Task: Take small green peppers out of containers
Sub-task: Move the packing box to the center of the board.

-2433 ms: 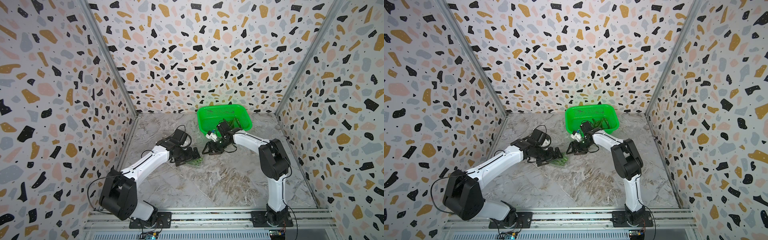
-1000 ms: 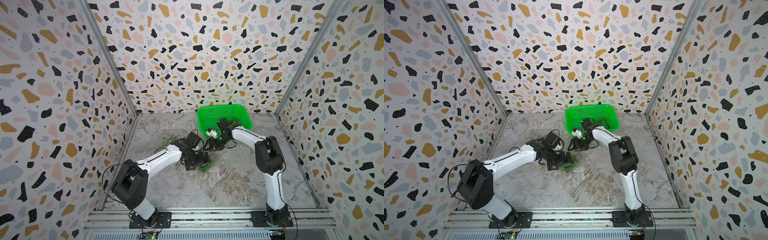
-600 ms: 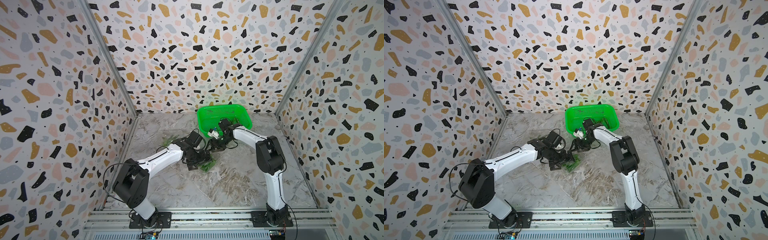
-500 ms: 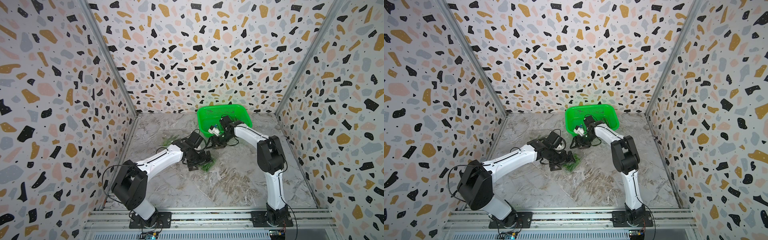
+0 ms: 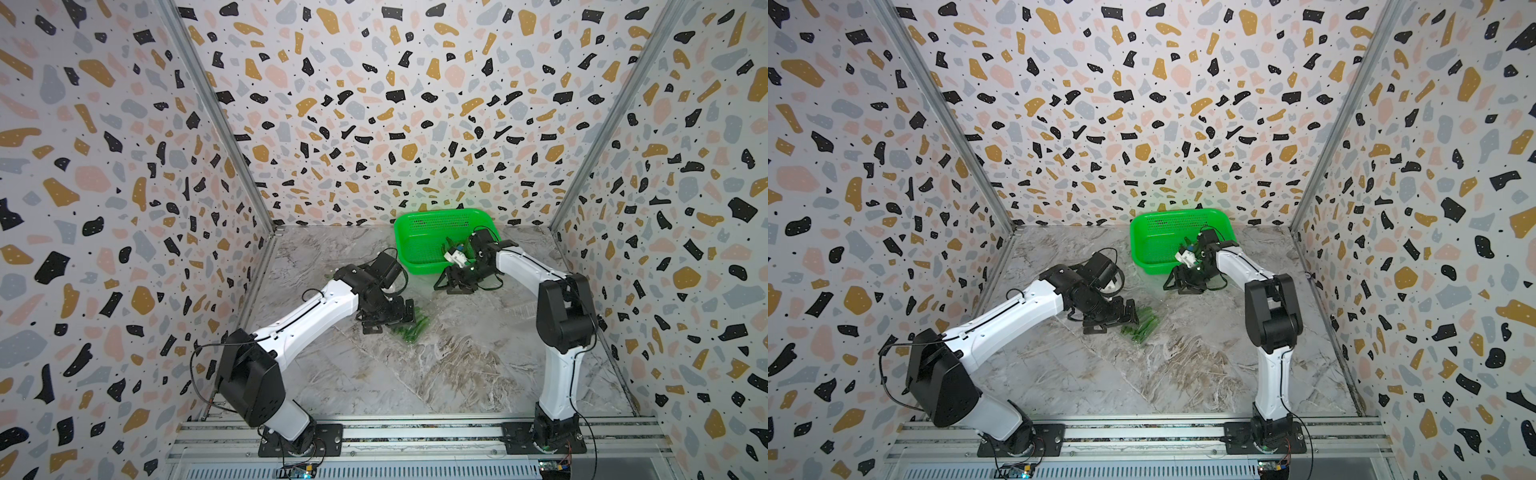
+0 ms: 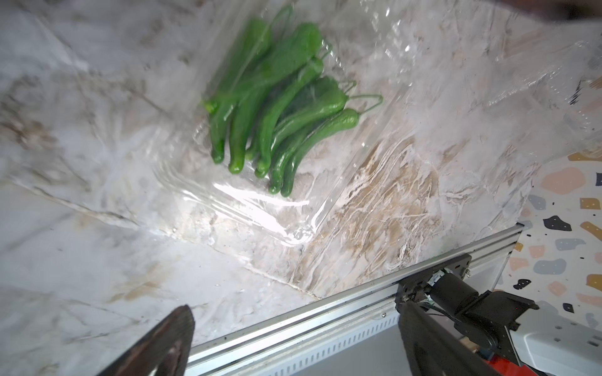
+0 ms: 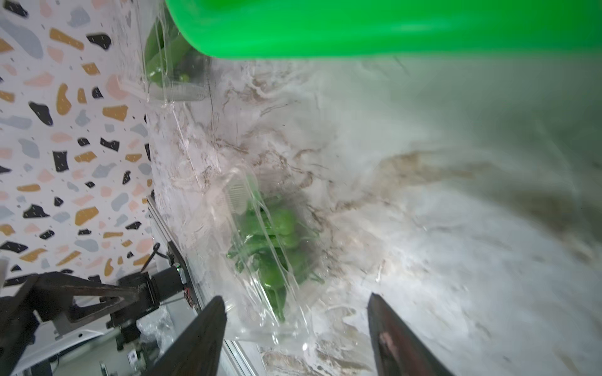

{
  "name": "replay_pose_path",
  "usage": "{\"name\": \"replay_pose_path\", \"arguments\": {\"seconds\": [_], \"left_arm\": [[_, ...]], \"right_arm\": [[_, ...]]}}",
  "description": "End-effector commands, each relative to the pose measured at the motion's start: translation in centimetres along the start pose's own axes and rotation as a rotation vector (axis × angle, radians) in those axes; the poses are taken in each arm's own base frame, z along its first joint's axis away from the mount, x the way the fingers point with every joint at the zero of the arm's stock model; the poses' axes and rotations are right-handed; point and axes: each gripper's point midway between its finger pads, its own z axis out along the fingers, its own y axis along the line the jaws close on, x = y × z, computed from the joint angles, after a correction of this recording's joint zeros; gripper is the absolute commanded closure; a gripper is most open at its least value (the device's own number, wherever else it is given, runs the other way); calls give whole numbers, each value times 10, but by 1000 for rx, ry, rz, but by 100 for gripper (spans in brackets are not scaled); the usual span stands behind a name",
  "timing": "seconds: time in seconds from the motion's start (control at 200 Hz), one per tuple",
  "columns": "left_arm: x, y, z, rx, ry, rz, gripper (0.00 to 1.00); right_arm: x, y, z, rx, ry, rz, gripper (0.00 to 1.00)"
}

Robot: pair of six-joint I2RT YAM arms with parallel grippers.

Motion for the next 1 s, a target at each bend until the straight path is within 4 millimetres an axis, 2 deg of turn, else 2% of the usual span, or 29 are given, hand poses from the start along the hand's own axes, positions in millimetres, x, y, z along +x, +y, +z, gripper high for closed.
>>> {"name": "replay_pose_path", "arguments": {"seconds": [0.0, 0.155, 0.22, 0.33, 0.546, 0.996], "left_arm": [[-32, 20, 3, -79, -28, 58, 1], [-70, 18, 28, -72, -34, 117, 1], [-79, 15, 40, -57, -23, 135, 1], [-86, 8, 55, -23, -2, 160, 1], [-86, 0, 60, 34, -1, 139, 1], [-78, -2, 66, 81, 3, 98, 1]], "right_arm": [[0, 12, -34, -27, -113, -6, 34], [49, 5, -10, -23, -27, 9, 38], [64, 3, 0, -25, -10, 25, 39], [78, 5, 16, -41, 8, 37, 42], [86, 15, 38, -63, 34, 19, 46], [89, -1, 50, -25, 57, 33, 52]]}}
